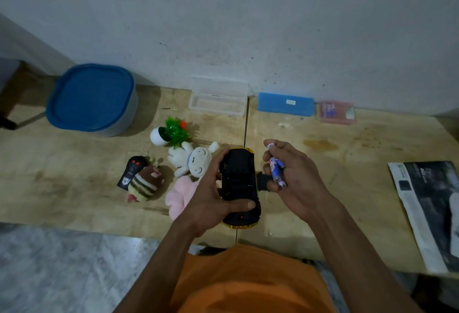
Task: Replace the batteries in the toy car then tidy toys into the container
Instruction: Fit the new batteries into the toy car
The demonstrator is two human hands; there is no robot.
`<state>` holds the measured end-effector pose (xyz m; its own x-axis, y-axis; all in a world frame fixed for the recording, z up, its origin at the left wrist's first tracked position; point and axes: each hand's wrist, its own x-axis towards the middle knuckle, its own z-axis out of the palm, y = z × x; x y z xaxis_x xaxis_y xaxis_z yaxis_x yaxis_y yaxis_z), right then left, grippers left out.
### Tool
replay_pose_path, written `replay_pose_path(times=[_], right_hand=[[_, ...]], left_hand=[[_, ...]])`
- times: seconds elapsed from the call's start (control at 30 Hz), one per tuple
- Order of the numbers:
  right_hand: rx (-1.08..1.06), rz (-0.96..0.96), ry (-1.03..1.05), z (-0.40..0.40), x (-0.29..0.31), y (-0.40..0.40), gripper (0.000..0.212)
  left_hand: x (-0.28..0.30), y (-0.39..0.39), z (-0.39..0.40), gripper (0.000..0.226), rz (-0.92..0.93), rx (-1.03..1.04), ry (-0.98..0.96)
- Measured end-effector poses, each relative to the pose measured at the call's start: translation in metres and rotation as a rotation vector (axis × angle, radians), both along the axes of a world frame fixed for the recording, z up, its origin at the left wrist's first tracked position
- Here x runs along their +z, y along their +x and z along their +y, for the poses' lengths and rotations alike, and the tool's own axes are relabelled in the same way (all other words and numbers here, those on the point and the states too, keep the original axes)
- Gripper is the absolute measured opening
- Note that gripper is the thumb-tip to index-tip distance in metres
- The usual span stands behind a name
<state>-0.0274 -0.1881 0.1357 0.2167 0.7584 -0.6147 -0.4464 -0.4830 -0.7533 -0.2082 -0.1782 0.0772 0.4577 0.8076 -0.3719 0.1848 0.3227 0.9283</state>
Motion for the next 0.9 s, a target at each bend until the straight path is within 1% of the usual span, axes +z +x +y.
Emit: replay_pose_path(times=[0.1, 0.2, 0.33, 0.4, 0.57, 0.77, 0.83, 0.9], right_hand=[[0.029, -0.012, -0.005, 0.000, 0.000, -0.002, 0.011], [0.032, 0.030, -0.027, -0.001, 0.001, -0.005, 0.012], [-0.006, 0.132, -0.090, -0.002, -0.001, -0.009, 0.028], [-0.032, 0.167, -0.112, -0.001, -0.003, -0.009, 0.030], [-0.054, 0.240, -0.076, -0.002, -0.006, -0.005, 0.011], [-0.037, 0.245, -0.049, 0.000, -0.007, -0.007, 0.008], [-0.030, 0.280, -0.060, -0.001, -0.006, -0.009, 0.013], [-0.032, 0.298, -0.083, -0.001, -0.006, -0.011, 0.025]], left_hand=[[0.002, 0.000, 0.001, 0.113, -0.007, 0.014, -0.010], [0.003, 0.002, 0.001, 0.113, -0.032, 0.028, -0.028], [0.002, 0.004, 0.001, 0.114, -0.042, 0.040, -0.038], [0.001, 0.005, 0.001, 0.114, -0.039, 0.041, -0.035], [0.000, 0.003, -0.001, 0.115, -0.019, 0.044, -0.016], [-0.001, 0.003, -0.004, 0.115, 0.001, 0.024, -0.009], [-0.001, 0.003, -0.005, 0.114, 0.006, 0.019, -0.003], [-0.001, 0.003, -0.006, 0.113, 0.001, 0.017, -0.010]])
